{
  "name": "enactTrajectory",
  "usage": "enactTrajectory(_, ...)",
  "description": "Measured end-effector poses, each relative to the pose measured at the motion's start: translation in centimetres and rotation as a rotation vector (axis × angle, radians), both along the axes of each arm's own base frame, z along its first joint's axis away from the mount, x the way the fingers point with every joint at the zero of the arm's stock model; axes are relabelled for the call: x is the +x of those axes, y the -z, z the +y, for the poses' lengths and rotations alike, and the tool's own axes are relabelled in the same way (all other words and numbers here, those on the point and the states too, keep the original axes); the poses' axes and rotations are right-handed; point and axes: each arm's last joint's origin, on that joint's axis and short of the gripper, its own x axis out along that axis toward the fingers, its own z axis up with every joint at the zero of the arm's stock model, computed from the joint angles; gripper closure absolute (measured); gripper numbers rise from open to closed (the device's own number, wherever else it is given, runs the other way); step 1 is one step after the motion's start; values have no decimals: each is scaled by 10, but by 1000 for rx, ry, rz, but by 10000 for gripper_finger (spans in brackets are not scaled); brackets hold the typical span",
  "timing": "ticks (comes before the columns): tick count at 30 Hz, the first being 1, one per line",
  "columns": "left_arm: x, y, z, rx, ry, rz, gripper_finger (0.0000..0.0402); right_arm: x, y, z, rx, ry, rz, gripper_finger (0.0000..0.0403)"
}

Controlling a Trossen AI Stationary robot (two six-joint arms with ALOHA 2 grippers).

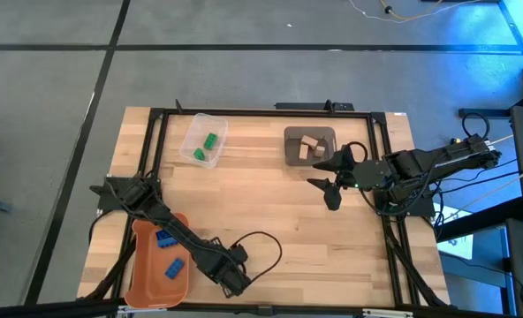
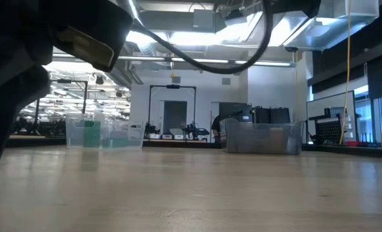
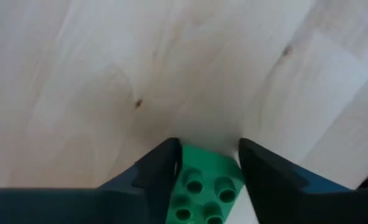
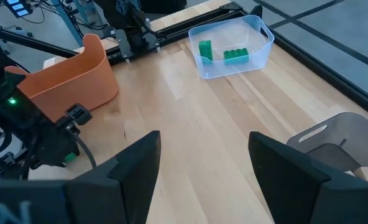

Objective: Sort & place blocks by color
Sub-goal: Put the green game piece into the transparent bin

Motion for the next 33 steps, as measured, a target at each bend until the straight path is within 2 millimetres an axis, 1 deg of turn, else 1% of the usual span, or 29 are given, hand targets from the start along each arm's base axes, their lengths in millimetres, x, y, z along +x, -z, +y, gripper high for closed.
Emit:
enactTrajectory(3,1,-3,2,3,84,-11,252,0,0,0,0,0,1,159)
enactTrajectory(6,2,-4,4,9,172,-22,252,0,0,0,1,0,2,159)
enactTrajectory(8,2,-8,6,-4,225,-21,242,0,0,0,0,0,4,159)
enactTrajectory(11,3,-9,12,-42,311,19,221,0,1,0,0,0,6,159)
enactTrajectory(15,2,-18,19,-104,393,52,191,0,1,0,1,1,6,159)
enactTrajectory(19,4,-22,22,-95,469,25,167,-1,1,0,20,10,6,159)
enactTrajectory(22,1,-27,24,-89,517,37,158,-1,1,0,22,12,6,159)
enactTrajectory(27,-15,-28,20,-45,642,116,153,-1,2,0,39,23,9,159)
enactTrajectory(33,-26,-28,3,25,751,85,152,-3,4,-1,46,34,32,159)
